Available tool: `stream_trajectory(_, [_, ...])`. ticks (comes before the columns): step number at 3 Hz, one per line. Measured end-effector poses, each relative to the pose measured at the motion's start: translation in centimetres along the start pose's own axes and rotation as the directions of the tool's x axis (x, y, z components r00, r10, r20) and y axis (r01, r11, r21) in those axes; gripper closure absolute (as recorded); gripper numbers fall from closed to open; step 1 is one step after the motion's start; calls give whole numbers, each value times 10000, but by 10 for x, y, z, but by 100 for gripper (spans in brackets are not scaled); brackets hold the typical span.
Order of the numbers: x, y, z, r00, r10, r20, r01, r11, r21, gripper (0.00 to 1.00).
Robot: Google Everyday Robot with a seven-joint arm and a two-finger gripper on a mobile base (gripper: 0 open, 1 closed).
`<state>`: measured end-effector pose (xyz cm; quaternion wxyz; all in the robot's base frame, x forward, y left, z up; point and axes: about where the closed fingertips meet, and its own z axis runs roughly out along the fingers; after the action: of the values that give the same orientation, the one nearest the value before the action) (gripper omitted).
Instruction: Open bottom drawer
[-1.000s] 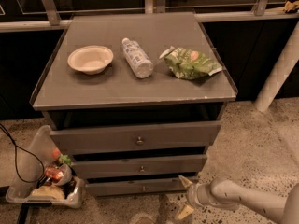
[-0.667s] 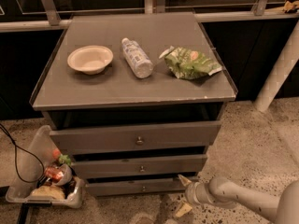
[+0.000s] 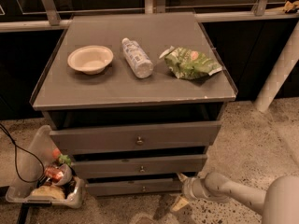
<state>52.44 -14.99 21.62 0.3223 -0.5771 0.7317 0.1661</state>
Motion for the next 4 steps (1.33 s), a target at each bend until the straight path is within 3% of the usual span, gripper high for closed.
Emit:
stream_trajectory(2, [-4, -10, 19, 9996, -266, 12, 266, 9996, 70, 0])
stream_trajectory(4, [16, -19, 44, 9998, -111, -172, 119, 9987, 503, 0])
